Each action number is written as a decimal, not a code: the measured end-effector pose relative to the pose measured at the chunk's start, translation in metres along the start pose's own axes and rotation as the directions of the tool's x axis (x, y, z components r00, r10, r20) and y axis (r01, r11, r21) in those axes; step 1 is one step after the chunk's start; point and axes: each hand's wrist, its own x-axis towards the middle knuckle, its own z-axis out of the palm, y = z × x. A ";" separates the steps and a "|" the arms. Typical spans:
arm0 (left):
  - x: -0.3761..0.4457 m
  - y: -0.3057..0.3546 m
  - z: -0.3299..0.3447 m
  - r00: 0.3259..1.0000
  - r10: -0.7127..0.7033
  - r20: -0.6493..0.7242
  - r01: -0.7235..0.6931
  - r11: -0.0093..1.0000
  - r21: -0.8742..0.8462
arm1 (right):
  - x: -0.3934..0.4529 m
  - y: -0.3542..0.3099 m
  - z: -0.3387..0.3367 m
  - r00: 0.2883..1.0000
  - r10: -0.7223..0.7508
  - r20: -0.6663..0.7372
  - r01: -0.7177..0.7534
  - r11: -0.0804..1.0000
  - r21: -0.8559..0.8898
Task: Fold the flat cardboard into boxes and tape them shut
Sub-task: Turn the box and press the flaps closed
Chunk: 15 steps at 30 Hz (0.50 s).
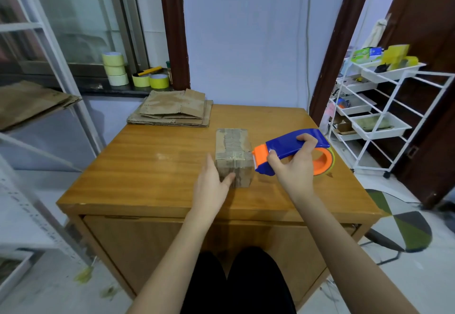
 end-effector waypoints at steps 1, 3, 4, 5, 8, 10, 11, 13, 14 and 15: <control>0.000 0.001 -0.004 0.996 0.071 -0.047 -0.063 0.987 0.149 | 0.000 0.000 0.000 1.000 0.002 0.004 -0.002 1.000 0.001; 0.000 0.008 -0.009 0.949 0.310 -0.062 -0.260 0.875 0.409 | 0.002 0.000 0.000 1.000 0.006 0.009 -0.006 1.000 0.004; 0.000 0.011 -0.009 0.910 0.415 0.003 -0.359 0.783 0.509 | 0.002 0.000 0.000 1.000 0.009 0.011 -0.009 1.000 0.007; 0.001 0.012 -0.008 0.874 0.480 0.073 -0.428 0.690 0.584 | 0.003 0.001 0.000 1.000 0.015 0.013 -0.015 1.000 0.010; 0.009 0.008 -0.004 0.835 0.538 0.117 -0.460 0.566 0.684 | 0.002 0.002 0.000 0.999 0.032 0.020 -0.032 0.999 0.029; 0.012 0.005 -0.004 0.829 0.546 0.118 -0.474 0.574 0.668 | 0.001 0.002 0.000 0.999 0.036 0.016 -0.037 0.999 0.039; 0.014 0.006 -0.005 0.825 0.550 0.126 -0.482 0.571 0.665 | 0.000 0.003 0.000 0.999 0.037 0.015 -0.038 0.998 0.044; 0.016 0.013 -0.009 0.820 0.554 0.143 -0.502 0.577 0.645 | -0.001 0.002 -0.001 0.999 0.038 0.019 -0.038 0.998 0.050; 0.017 0.018 -0.012 0.834 0.528 0.157 -0.496 0.596 0.632 | -0.001 0.002 -0.001 0.999 0.039 0.020 -0.040 0.998 0.051; 0.018 0.022 -0.014 0.844 0.499 0.195 -0.498 0.595 0.631 | -0.001 0.002 -0.001 0.999 0.038 0.020 -0.039 0.998 0.051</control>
